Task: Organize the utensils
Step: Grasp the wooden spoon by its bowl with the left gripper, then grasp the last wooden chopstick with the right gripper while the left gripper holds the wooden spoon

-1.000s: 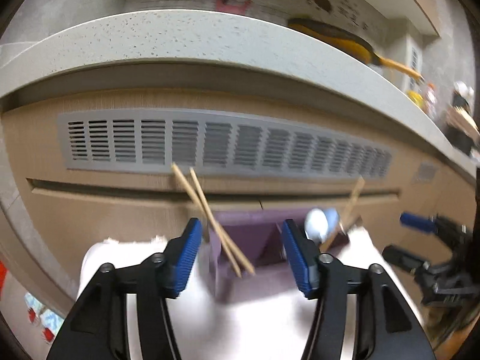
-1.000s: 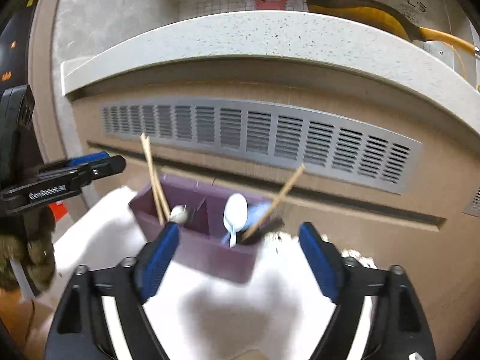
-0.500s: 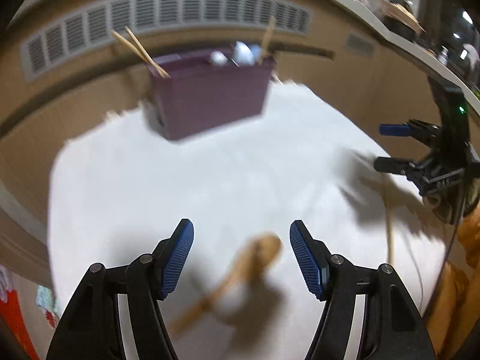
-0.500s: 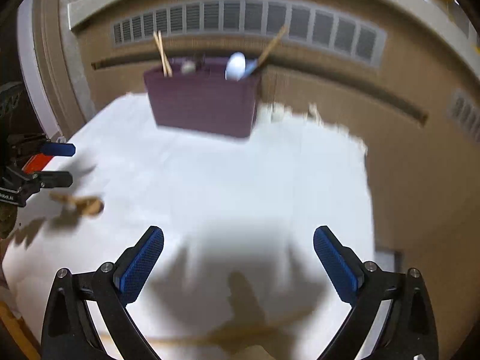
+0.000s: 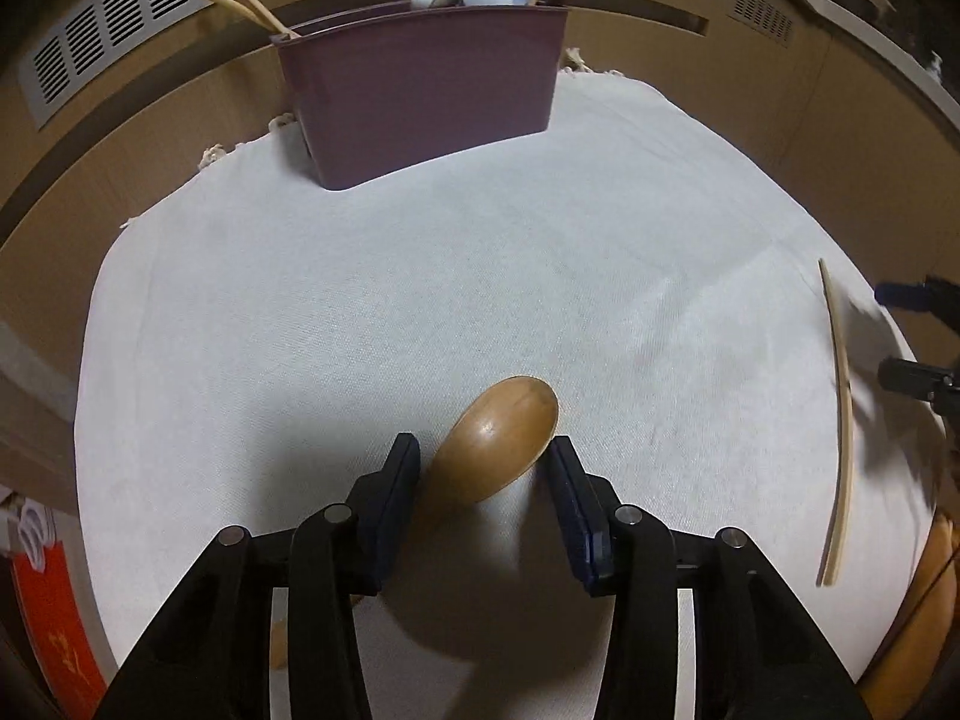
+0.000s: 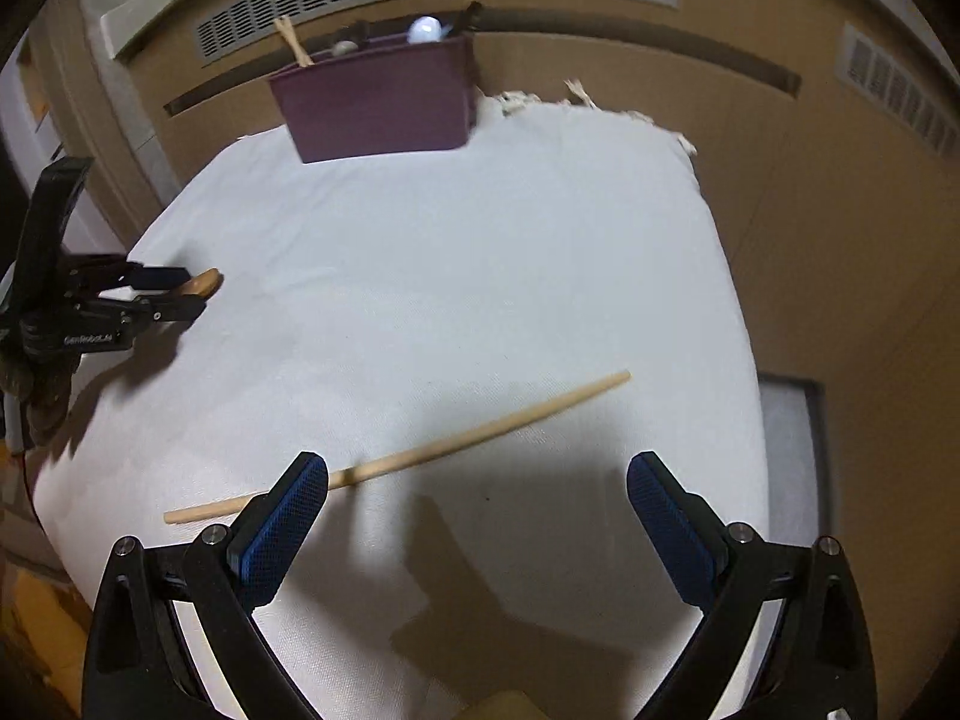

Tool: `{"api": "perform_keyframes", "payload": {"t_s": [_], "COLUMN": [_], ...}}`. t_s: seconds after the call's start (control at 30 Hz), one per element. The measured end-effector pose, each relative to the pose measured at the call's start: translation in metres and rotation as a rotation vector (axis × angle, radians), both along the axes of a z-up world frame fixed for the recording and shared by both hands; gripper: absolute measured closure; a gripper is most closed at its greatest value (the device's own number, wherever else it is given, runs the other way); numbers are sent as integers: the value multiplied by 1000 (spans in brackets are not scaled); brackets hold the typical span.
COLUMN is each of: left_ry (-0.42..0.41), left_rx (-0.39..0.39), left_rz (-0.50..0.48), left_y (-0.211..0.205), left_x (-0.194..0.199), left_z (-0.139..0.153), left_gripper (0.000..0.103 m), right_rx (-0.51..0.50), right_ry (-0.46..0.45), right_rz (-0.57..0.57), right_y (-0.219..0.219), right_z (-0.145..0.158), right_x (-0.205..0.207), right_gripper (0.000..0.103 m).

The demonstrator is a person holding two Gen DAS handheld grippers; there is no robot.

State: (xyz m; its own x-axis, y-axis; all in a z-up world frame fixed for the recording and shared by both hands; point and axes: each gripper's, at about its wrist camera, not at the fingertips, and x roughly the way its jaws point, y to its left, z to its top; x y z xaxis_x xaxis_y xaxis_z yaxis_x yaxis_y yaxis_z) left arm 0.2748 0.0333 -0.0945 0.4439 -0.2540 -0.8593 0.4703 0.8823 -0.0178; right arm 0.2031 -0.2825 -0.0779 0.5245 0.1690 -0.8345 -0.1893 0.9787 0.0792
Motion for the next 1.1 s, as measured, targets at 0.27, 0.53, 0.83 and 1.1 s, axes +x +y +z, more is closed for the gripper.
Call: {"api": "perform_keyframes", "payload": {"t_s": [0.27, 0.53, 0.83, 1.1], "left_ry": [13, 79, 79, 81], "left_rx": [-60, -119, -62, -59], "left_rz": [43, 77, 84, 56], "left_y": [-6, -13, -24, -33], "left_x": [-12, -14, -11, -10], "left_z": [2, 3, 2, 3], "left_gripper": [77, 77, 70, 51], "right_rx": [43, -81, -83, -98], "right_ry": [70, 39, 20, -30], "right_rz": [-26, 6, -89, 24], "right_y": [9, 42, 50, 68], "right_z": [-16, -22, -17, -13], "right_x": [31, 58, 94, 99], "right_gripper": [20, 30, 30, 63]}}
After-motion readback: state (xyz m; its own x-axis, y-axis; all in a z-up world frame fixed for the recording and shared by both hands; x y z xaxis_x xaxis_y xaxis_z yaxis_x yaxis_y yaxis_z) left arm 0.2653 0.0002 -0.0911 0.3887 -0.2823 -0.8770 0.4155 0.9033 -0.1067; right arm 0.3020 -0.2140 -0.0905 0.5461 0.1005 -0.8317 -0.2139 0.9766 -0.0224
